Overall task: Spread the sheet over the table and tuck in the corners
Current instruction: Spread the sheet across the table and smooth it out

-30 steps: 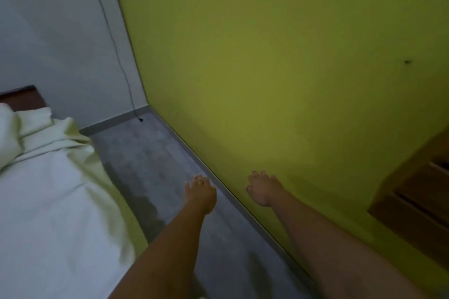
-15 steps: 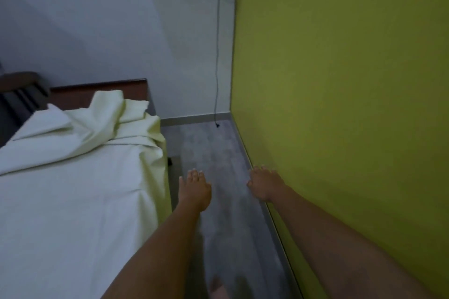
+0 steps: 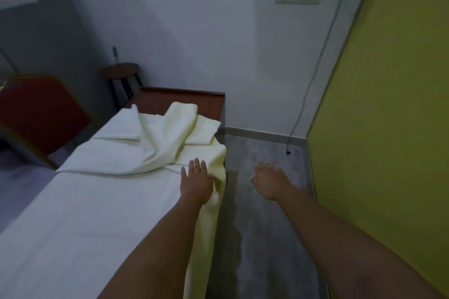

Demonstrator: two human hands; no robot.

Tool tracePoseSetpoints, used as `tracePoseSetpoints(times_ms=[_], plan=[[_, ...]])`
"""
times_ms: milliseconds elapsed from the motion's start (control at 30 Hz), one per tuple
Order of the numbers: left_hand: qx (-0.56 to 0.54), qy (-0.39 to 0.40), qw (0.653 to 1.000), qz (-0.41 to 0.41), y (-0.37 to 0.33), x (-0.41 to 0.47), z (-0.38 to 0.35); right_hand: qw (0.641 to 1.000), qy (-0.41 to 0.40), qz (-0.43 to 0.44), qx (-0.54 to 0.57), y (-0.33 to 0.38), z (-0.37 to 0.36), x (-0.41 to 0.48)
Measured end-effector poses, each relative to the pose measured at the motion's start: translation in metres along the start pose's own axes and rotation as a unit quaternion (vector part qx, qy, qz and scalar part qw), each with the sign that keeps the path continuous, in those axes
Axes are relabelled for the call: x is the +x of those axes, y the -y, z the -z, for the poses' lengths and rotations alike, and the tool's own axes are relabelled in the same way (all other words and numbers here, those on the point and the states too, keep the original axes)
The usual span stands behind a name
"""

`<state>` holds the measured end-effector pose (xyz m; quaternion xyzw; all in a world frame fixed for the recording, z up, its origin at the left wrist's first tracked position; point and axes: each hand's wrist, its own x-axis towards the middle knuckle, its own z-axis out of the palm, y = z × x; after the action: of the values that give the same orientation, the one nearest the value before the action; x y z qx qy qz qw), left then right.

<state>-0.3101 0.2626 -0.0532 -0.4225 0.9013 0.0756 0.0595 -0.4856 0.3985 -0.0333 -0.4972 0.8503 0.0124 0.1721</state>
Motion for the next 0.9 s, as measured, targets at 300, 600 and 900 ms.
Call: tracePoseSetpoints(times_ms=[300,600,900], plan=[[-0.025,-0.011,0.986,0.166,0.069,0.092,0.007,0.98,0.005,0.185,-0.068,0.066,0.026,0.171],[-0.003,-0.047,0.973,0.227,0.129,0.133,-0.003,0.948,-0.006,0.309,-0.074,0.137,0.007,0.259],[-0.028,-0.045,0.968,0.245,0.19,0.223,0.006,0.951,-0.039,0.3,-0.066,0.177,0.001,0.341]])
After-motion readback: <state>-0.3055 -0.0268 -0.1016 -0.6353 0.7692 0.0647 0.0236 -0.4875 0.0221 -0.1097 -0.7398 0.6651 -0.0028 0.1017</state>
